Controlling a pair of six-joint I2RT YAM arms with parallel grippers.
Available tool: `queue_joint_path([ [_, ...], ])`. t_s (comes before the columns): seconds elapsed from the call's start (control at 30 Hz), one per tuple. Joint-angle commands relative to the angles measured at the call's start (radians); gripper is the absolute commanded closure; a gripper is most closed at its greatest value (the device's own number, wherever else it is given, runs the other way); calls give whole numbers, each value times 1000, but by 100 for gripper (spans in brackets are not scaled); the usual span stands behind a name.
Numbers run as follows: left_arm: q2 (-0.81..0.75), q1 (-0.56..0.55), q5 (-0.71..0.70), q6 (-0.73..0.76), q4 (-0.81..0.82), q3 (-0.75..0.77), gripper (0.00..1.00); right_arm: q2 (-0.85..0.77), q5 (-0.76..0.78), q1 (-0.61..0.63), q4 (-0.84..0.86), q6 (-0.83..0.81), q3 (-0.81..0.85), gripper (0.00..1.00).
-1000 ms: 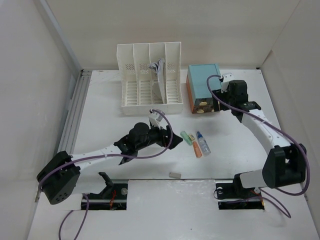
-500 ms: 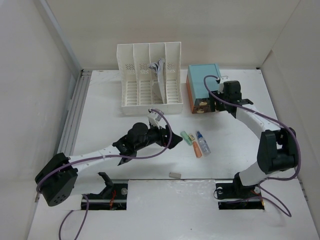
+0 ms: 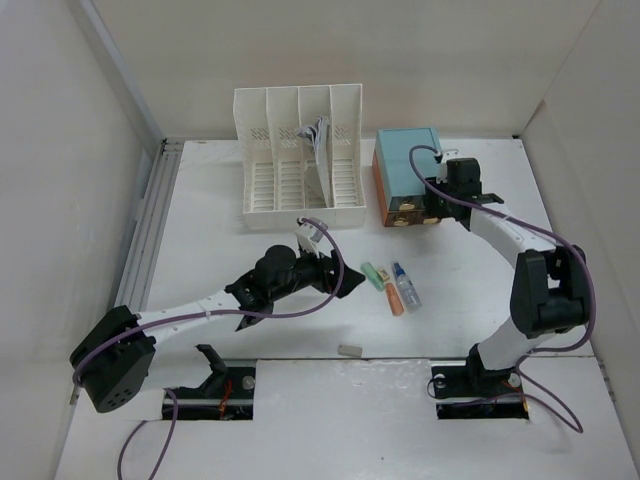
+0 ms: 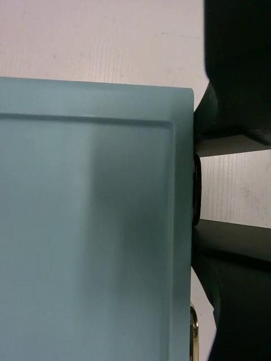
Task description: Organize the desk
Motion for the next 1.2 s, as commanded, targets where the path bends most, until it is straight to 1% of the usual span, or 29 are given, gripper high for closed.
queue_joint_path([
  [0.0, -14, 2, 10, 2, 34, 4, 8, -15, 22, -6, 84, 10, 46, 58],
  [0.1, -14, 2, 10, 2, 34, 4, 8, -61, 13, -6, 84, 10, 23, 69],
  [0.13, -14, 2, 10, 2, 34, 4, 8, -73, 1, -6, 84, 10, 23, 71],
  [0.27, -23, 2, 10, 2, 34, 4, 8, -159, -10, -6, 73, -10, -55, 73],
  [0.53, -1, 2, 19, 2, 34, -5, 8, -319, -84, 3, -65, -65, -148, 73],
  [0.67, -1, 2, 28, 2, 34, 13, 8, -371, -98, 13, -118, -102, -170, 75],
  [0.73, 9, 2, 28, 2, 34, 14, 8, -414, -110, 22, -128, -116, -179, 80],
  [0.87, 32, -7, 28, 2, 34, 36, 8, -423, -110, 36, -157, -125, -164, 80],
  [0.9, 46, -7, 28, 2, 34, 47, 8, -423, -110, 36, -157, -134, -152, 78],
  [0.93, 46, -16, 37, 2, 34, 47, 8, -423, -110, 36, -166, -134, -152, 73],
  [1.0, 55, -16, 37, 2, 34, 58, 8, -414, -122, 36, -166, -143, -152, 54],
  [1.03, 65, -16, 37, 2, 34, 58, 8, -414, -134, 36, -166, -143, -152, 41],
  [1.1, 74, -16, 37, 2, 34, 67, 8, -414, -135, 45, -166, -153, -152, 21],
  [1.13, 74, -16, 37, 2, 34, 78, 8, -423, -150, 45, -166, -153, -152, 5],
  [1.17, 83, -16, 28, 2, 34, 78, 8, -423, -159, 45, -175, -165, -152, 0],
])
